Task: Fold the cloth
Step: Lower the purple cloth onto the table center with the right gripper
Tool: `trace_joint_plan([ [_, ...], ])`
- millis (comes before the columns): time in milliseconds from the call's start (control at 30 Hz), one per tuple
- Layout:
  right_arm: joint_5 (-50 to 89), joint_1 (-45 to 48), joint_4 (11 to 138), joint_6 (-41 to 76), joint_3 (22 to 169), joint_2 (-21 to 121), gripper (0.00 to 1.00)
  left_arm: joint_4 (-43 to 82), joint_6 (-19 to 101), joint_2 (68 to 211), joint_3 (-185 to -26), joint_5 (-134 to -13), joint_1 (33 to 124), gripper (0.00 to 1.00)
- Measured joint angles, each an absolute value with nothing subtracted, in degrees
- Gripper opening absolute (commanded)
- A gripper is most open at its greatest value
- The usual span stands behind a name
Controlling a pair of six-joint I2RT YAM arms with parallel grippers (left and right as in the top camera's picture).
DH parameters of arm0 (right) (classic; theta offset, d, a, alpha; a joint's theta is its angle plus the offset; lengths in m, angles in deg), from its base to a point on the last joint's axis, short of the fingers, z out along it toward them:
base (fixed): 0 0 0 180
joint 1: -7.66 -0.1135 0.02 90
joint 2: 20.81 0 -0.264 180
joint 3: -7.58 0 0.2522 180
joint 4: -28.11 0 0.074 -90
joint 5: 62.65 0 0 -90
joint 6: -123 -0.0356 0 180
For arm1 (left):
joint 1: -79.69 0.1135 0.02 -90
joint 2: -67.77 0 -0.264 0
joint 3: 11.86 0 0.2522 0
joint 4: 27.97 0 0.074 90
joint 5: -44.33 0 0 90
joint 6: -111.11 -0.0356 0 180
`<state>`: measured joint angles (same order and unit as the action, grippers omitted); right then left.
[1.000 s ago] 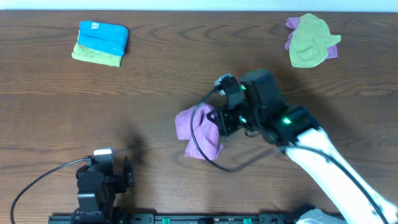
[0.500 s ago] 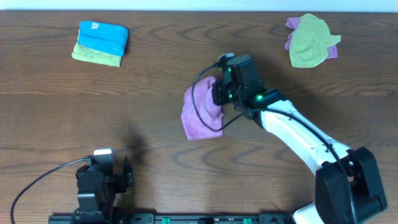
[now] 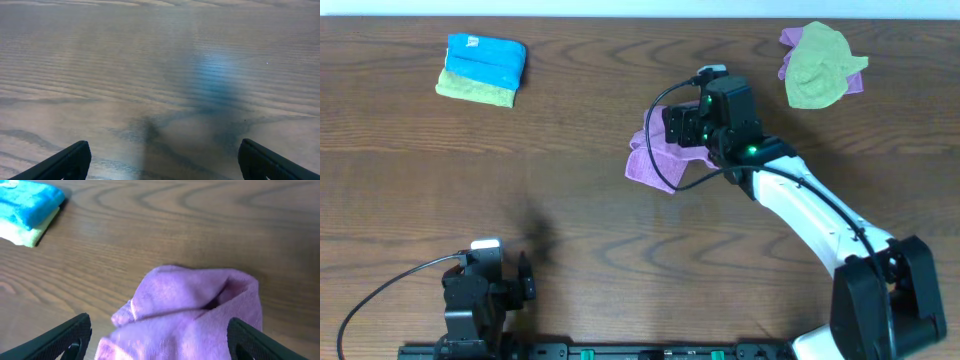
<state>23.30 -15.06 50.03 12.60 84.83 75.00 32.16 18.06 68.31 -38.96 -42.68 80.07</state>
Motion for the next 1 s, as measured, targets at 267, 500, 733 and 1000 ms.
trace_joint_plan([
  [267, 20.1, -15.1, 68.3, 6.8, 84.9, 73.6, 0.88, 32.2, 18.1, 68.3, -39.0, -42.7, 80.1, 0.95],
  [500, 16.0, -15.1, 74.0, -9.4, 84.9, 73.6, 0.90, 32.2, 18.1, 68.3, -39.0, -42.7, 80.1, 0.95],
  [733, 15.4, -18.1, 61.8, -25.2, 79.4, 73.4, 0.80, 32.2, 18.1, 68.3, -39.0, -42.7, 80.1, 0.95],
  [1000, 16.9, -18.6, 38.9, -35.9, 63.6, 73.4, 0.79, 32.2, 18.1, 68.3, -39.0, -42.7, 80.1, 0.95],
])
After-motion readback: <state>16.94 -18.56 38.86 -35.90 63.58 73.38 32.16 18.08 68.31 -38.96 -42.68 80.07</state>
